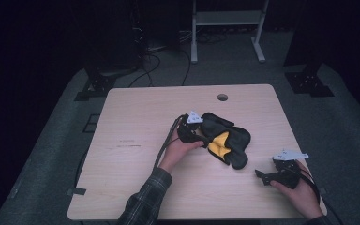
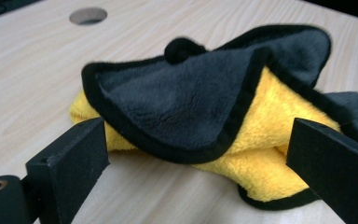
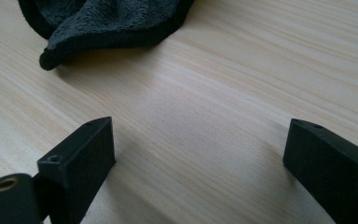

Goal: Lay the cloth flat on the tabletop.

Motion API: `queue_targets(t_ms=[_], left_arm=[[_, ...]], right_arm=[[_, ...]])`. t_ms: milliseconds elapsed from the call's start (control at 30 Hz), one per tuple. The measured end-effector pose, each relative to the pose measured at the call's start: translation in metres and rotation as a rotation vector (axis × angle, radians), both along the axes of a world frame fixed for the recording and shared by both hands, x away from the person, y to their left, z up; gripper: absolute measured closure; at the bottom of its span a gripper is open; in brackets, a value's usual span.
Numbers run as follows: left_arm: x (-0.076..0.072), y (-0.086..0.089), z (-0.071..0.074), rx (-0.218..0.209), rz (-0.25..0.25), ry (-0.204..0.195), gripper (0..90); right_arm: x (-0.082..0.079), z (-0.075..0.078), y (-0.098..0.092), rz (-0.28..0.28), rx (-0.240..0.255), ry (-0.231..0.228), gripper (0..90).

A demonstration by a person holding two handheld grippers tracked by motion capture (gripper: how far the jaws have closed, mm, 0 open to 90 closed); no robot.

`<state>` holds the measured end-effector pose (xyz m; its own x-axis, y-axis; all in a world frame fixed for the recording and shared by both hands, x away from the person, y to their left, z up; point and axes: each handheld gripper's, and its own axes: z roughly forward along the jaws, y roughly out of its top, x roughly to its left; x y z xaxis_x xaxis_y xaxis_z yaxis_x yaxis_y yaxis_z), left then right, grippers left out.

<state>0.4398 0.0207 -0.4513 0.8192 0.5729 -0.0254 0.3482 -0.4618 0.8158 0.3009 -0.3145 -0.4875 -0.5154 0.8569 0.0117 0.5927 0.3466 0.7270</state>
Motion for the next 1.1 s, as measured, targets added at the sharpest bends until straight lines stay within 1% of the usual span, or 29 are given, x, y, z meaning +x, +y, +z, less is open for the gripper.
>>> queue_targets(t_ms=[33,67,100,167,233,267,300,333,400,433,467,533,567,667,700,800,900,967,1000,1033,1067,1100], left_arm=[[0.000,0.000,0.000,0.000,0.000,0.000,4.5],[0.001,-0.001,-0.002,0.001,0.003,0.010,4.5],[0.002,-0.002,-0.007,0.006,-0.003,0.027,5.7],[0.002,-0.003,-0.010,0.006,-0.012,0.038,9.6],[0.002,-0.005,-0.013,0.014,-0.002,0.051,12.3],[0.002,-0.005,-0.013,0.014,-0.002,0.051,14.0],[0.003,-0.005,-0.015,0.010,0.013,0.073,15.6],[0.004,-0.006,-0.016,0.007,0.023,0.079,19.5],[0.004,-0.006,-0.016,-0.009,0.053,0.109,23.0],[0.005,-0.006,-0.016,-0.005,0.067,0.120,25.5],[0.005,-0.006,-0.017,-0.012,0.075,0.126,26.9],[0.005,-0.006,-0.018,-0.018,0.082,0.133,26.8],[0.006,-0.005,-0.021,-0.026,0.084,0.143,26.2],[0.007,-0.005,-0.022,-0.036,0.077,0.142,28.8],[0.007,-0.006,-0.021,-0.040,0.069,0.141,31.6],[0.008,-0.006,-0.019,-0.049,0.072,0.130,38.6],[0.009,-0.004,-0.018,-0.083,0.081,0.131,46.6],[0.010,-0.002,-0.016,-0.108,0.084,0.138,53.8],[0.011,-0.001,-0.016,-0.114,0.081,0.139,58.1],[0.011,0.000,-0.016,-0.129,0.080,0.145,63.0],[0.011,0.000,-0.016,-0.129,0.080,0.145,67.4],[0.012,0.002,-0.015,-0.131,0.081,0.151,74.1]], right_arm=[[0.000,0.000,0.000,0.000,0.000,0.001,7.8],[0.000,0.000,0.000,0.000,0.000,0.001,7.8],[0.000,0.000,0.000,-0.001,0.000,0.001,7.8],[0.000,0.000,0.000,0.000,0.000,0.000,7.8],[0.000,0.000,0.000,0.000,0.000,0.001,7.8],[0.000,0.000,0.000,0.000,0.000,0.001,7.8],[0.000,0.000,0.000,0.000,0.000,0.000,7.8],[0.000,0.000,0.000,0.000,0.000,0.001,7.8],[0.000,0.000,0.000,0.000,0.000,0.000,7.8],[0.000,0.000,0.000,-0.001,0.000,0.001,7.8],[0.000,0.000,0.000,0.000,0.001,0.001,7.8],[0.000,0.000,0.000,-0.001,0.000,0.001,7.8],[0.000,0.000,0.000,-0.001,0.000,0.001,7.8],[0.000,0.000,0.000,0.000,0.000,0.000,7.8],[0.000,0.000,0.000,0.000,0.000,0.001,7.8],[0.000,0.000,0.000,0.000,0.001,0.001,7.8],[0.000,0.000,0.000,0.000,0.000,0.001,7.8],[0.000,0.000,0.000,0.000,0.000,0.001,7.8],[0.000,0.000,0.000,0.000,0.000,0.001,7.8],[0.000,0.000,0.000,0.000,0.000,0.001,7.8],[0.000,0.000,0.000,0.000,0.000,0.001,7.8],[0.000,0.000,0.000,0.000,0.000,0.001,7.8]])
